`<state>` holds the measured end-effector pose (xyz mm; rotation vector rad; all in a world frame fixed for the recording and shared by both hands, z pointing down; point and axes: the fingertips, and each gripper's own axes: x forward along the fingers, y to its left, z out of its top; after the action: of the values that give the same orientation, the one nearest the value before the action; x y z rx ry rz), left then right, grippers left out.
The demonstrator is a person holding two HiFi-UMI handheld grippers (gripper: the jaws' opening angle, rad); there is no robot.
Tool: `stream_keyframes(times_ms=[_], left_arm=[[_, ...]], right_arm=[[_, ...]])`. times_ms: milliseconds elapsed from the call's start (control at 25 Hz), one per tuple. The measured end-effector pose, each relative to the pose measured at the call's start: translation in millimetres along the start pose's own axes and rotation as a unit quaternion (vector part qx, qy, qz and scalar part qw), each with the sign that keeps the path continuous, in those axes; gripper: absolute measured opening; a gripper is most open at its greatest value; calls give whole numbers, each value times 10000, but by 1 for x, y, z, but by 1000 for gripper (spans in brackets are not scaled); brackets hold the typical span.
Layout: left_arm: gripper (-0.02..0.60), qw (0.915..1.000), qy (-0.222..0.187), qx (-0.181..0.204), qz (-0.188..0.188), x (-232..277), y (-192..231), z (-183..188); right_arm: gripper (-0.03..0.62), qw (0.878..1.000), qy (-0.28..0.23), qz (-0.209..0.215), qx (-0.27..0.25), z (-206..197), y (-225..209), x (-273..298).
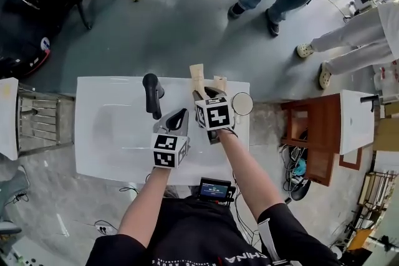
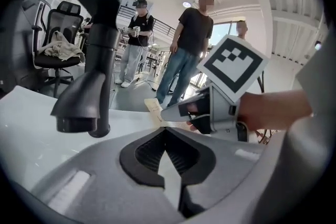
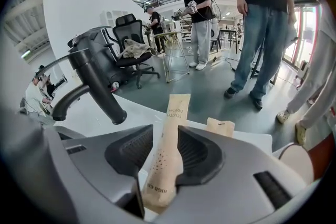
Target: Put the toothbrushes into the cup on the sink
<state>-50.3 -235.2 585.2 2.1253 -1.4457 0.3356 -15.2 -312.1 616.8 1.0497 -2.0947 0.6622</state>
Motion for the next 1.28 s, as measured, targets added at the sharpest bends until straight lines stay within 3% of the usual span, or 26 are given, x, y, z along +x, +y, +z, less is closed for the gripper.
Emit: stream_keyframes(times_ms=[240, 480, 640, 960, 1280], left_arm=[[3, 10000, 81, -13, -40, 2, 2, -12], [2, 9998, 130, -38, -111, 2, 4, -14], [3, 9998, 133, -31, -139, 2, 5, -16], [3, 9997, 70, 41, -218, -2, -2, -11], [3, 9990, -90, 237, -370, -11, -12, 9]], right_arm=[[152, 9994, 252, -134, -193, -7, -3, 21], [63, 9988, 399, -189, -217, -7, -5, 28], [39, 9993, 345, -129, -64, -5, -5, 25], [21, 9999, 65, -103, 58, 0, -7, 4], [21, 9975, -694, -46, 154, 25, 1, -47]])
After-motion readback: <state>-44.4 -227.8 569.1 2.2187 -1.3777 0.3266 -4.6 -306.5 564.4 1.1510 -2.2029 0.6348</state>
